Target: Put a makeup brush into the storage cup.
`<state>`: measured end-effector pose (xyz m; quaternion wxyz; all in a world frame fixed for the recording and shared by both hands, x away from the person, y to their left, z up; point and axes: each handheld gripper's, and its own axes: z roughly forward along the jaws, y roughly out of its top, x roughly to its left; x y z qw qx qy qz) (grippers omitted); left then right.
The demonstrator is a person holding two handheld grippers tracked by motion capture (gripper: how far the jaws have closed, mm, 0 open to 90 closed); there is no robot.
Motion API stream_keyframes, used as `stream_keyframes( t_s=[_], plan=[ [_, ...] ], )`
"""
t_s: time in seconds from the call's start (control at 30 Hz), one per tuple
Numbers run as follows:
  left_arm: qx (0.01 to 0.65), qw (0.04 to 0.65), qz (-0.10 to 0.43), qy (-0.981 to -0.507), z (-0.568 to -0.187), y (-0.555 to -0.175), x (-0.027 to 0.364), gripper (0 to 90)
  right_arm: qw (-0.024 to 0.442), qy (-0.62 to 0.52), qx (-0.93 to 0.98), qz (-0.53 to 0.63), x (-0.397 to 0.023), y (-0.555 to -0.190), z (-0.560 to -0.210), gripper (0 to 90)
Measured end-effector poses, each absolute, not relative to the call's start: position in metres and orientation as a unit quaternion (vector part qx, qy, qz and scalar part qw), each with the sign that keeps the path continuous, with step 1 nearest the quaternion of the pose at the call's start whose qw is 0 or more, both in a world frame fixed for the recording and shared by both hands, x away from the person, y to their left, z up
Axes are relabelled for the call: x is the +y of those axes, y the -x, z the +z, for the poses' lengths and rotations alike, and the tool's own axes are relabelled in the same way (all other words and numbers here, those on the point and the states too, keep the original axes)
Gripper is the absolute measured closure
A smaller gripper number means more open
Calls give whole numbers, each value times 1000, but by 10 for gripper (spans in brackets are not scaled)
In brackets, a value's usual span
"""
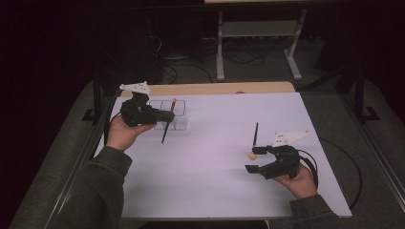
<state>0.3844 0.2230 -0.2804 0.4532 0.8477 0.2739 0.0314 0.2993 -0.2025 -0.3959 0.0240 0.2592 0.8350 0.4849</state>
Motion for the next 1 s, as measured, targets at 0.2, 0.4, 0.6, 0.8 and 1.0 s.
stream_keyframes(
  t_s=[0.2,0.4,0.6,0.8,1.0],
  plan=[
    [280,452,35,-846,-276,-395,224,834,20,-262,836,483,-202,-301,-398,215],
    [287,452,36,-844,-276,-405,223,834,20,-263,833,486,-205,-301,-398,214],
    [298,449,41,-841,-275,-416,226,833,16,-262,833,487,-205,-302,-398,214],
    [307,451,49,-837,-271,-427,228,834,15,-260,834,486,-204,-302,-399,214],
    [312,454,56,-833,-264,-438,225,834,14,-259,834,487,-205,-302,-399,214]
  ],
)
